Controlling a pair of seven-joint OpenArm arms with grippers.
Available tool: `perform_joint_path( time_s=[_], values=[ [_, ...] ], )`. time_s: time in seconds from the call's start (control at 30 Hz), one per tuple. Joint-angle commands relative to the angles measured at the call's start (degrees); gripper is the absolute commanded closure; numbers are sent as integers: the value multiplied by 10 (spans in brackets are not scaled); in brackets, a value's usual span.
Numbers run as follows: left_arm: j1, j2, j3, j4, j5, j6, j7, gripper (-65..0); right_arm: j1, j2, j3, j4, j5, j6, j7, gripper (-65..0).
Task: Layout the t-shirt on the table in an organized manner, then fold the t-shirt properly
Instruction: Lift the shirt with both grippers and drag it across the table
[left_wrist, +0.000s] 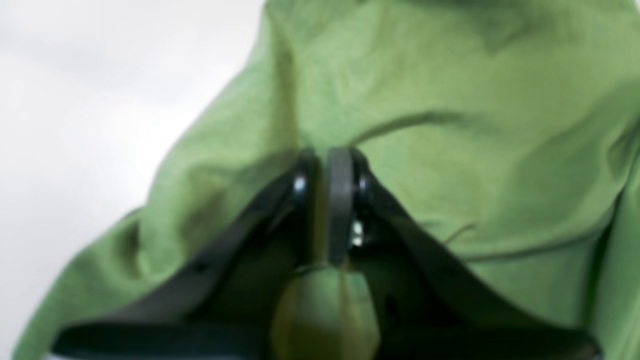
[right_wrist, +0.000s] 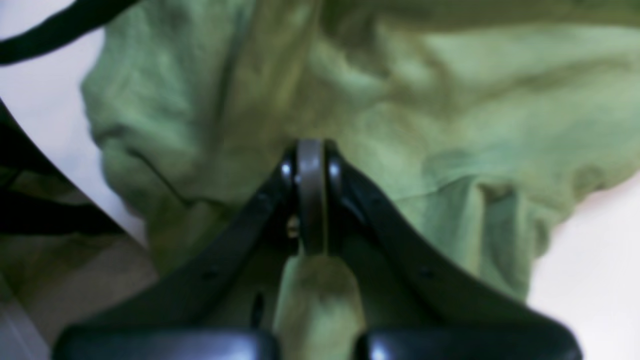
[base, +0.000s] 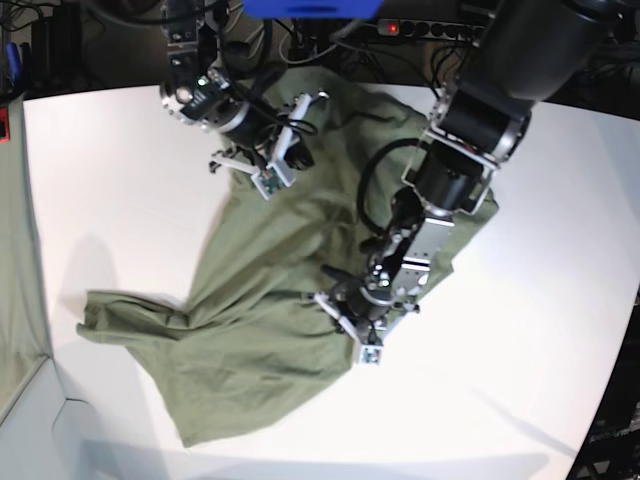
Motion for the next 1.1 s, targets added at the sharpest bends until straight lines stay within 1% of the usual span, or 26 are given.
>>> perform_joint_path(
  time_s=[0.0, 0.17, 0.23, 0.3, 0.33, 0.43, 0.5, 0.53, 0.6, 0.73, 0.8, 0.87, 0.97, 1.07],
  values=[
    [-18, -16, 4, 1, 1, 5, -10, -50, 1, 12, 0, -1, 6, 1, 11, 0],
    [20, -61, 4, 7, -5, 5, -10, -50, 29, 56, 10, -53, 6, 0, 11, 0],
    [39, -77, 4, 7, -5, 5, -10, -50, 42, 65, 38, -69, 6, 0, 11, 0],
    [68, -97, 4, 18, -5, 5, -10, -50, 56, 67, 79, -87, 6, 0, 11, 0],
    [84, -107, 4, 33, -5, 5, -10, -50, 65, 73, 101, -99, 6, 0, 11, 0],
    [148, -139, 3, 102, -6, 5, -9, -50, 103, 96, 146, -140, 7, 0, 11, 0],
    [199, -158, 3, 174, -6, 7, -8, -50, 129, 113, 167, -163, 7, 0, 11, 0],
    [234, -171, 3, 214, -7, 8, -3, -50, 144, 122, 175, -176, 7, 0, 11, 0],
    [287, -186, 3, 294, -25, 9, 29, -50, 179, 140, 191, -206, 7, 0, 11, 0],
    [368, -200, 3, 434, -92, 10, 102, -50, 251, 167, 228, -259, 6, 0, 11, 0],
    [401, -200, 3, 501, -116, 9, 124, -50, 288, 181, 243, -275, 6, 0, 11, 0],
    [425, -200, 3, 572, -124, 8, 130, -50, 313, 192, 256, -274, 6, 0, 11, 0],
    [433, -200, 1, 656, -125, 10, 130, -50, 343, 208, 270, -271, 6, 0, 11, 0],
    [433, -207, -35, 715, -125, 10, 130, -50, 348, 209, 281, -226, 6, 0, 7, 0]
  ],
)
